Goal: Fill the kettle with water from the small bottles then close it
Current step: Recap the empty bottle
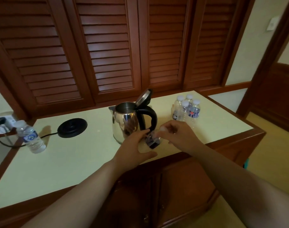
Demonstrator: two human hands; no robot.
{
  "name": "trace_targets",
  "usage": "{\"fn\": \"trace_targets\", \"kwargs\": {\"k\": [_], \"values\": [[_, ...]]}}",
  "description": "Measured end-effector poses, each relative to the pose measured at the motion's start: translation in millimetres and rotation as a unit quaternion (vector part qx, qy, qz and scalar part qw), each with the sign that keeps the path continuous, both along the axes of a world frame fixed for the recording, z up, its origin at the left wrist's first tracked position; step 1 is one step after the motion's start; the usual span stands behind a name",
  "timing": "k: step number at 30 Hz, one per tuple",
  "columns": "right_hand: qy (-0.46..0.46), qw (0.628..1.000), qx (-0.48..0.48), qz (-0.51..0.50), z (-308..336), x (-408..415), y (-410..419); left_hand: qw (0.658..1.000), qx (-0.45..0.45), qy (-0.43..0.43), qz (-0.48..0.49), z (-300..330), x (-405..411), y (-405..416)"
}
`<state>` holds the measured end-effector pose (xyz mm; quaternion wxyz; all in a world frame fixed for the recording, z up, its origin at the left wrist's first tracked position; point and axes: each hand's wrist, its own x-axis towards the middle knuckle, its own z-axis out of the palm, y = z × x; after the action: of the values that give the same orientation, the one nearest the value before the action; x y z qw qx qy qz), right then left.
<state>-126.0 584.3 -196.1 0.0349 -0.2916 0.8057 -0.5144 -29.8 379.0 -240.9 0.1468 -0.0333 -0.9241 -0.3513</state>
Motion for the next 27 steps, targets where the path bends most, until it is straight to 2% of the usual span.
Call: {"fn": "trace_targets", "kwargs": {"k": [3,8,12,16,22,27], "values": [[0.049,0.996,0.008,-0.07,6,-27,34,0.999,0.0,-0.042,0.027,-9,-14,21],[0.104,0.98,0.016,-0.168,25,-72,85,0.993,-0.09,-0.075,0.027,-37,-41,55],[0.148,0.968,0.078,-0.187,34,-104,104,0.989,-0.133,-0.055,0.029,-58,-48,60],[0.178,0.96,0.129,-0.172,28,-128,106,0.991,-0.12,-0.056,0.029,-61,-47,54],[0.148,0.964,0.161,-0.153,8,-139,97,0.991,-0.118,-0.06,0.037,-62,-43,56],[0.113,0.967,0.143,-0.18,3,-139,92,0.991,-0.11,-0.062,0.04,-64,-43,55]]}}
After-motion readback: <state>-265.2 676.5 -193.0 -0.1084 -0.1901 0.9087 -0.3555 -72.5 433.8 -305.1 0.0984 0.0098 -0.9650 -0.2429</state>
